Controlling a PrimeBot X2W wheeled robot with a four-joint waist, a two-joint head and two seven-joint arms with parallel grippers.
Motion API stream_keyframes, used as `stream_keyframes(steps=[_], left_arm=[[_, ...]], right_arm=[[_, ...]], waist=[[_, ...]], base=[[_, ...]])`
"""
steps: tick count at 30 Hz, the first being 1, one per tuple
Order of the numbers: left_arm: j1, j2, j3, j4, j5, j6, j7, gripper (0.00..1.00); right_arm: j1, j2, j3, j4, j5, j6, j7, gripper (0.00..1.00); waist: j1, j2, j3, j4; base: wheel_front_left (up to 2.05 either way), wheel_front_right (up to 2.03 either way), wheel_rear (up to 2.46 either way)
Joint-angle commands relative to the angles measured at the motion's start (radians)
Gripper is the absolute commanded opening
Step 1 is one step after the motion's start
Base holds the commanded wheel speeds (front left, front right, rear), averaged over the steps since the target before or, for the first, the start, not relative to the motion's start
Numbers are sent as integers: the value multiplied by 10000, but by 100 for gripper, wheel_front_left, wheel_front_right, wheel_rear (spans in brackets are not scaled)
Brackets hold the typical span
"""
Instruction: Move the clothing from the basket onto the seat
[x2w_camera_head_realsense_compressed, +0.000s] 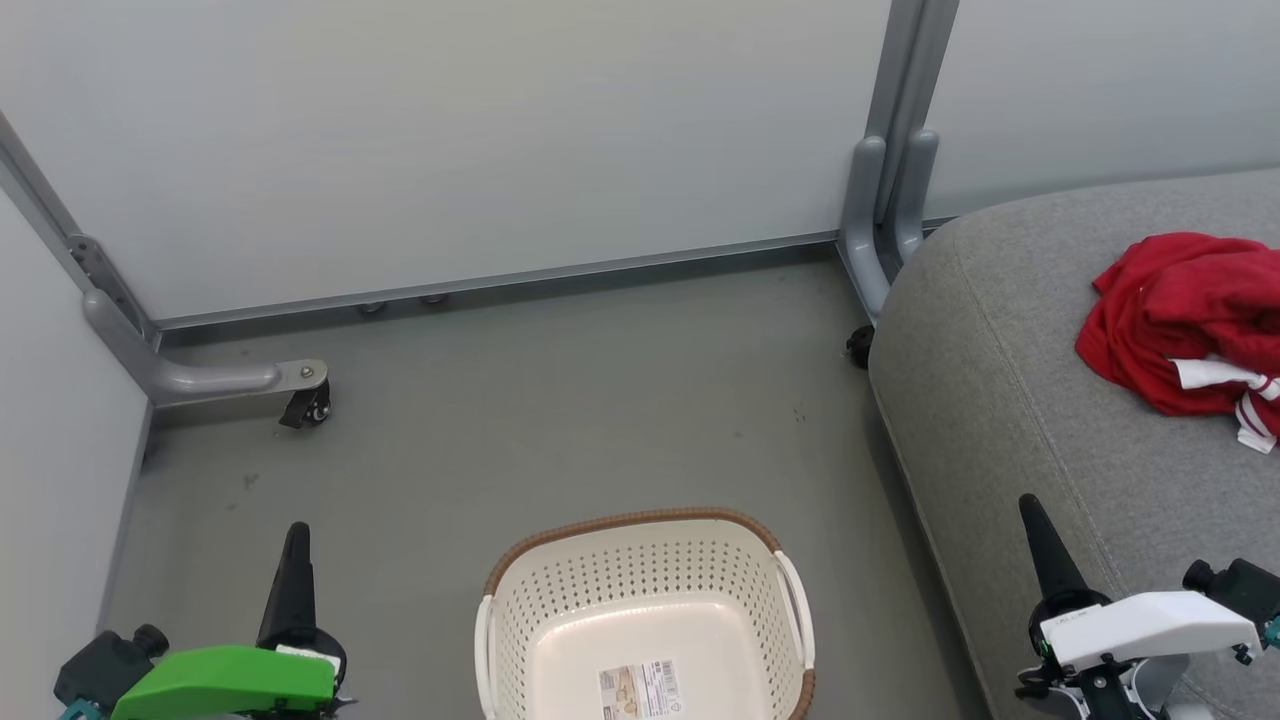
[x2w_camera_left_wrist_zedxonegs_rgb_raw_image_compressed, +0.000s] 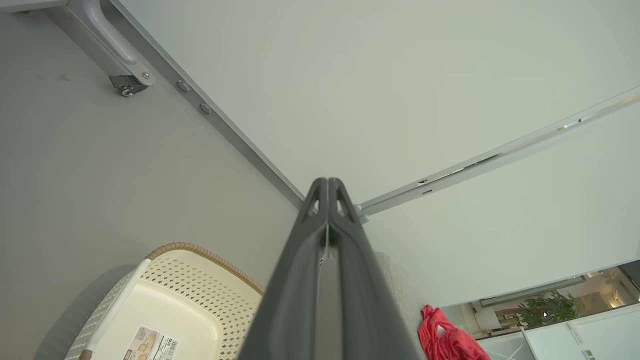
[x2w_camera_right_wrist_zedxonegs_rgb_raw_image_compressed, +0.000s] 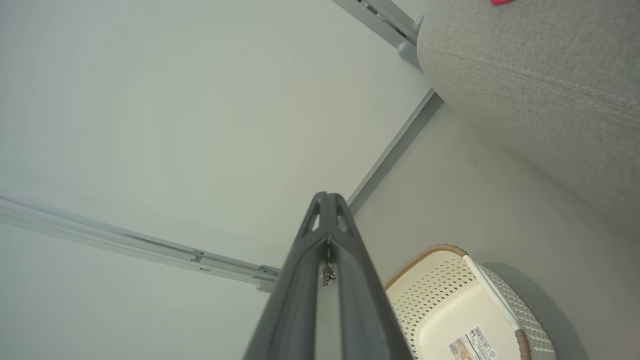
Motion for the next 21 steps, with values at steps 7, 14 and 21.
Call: stream_keyframes(steps=[7,14,21], left_arm=[[-464,103,147,30,-938,-114,220,0],[-603,111,239,119,-1603,-155,381,0],[-741,116,328,201,-2244,-205,537,0]], right_arm=[[-348,-43,-168,20,850,-5,240,0],[-462,-28,-269,77,1465,-6,405,0],[-550,-14,-372,134,2058,-6,572,0]], waist=[[0,38,42,-22],[0,41,80,-41],[0,45,119,-61]], base=[[0,0,0],[0,0,0],[0,0,0]])
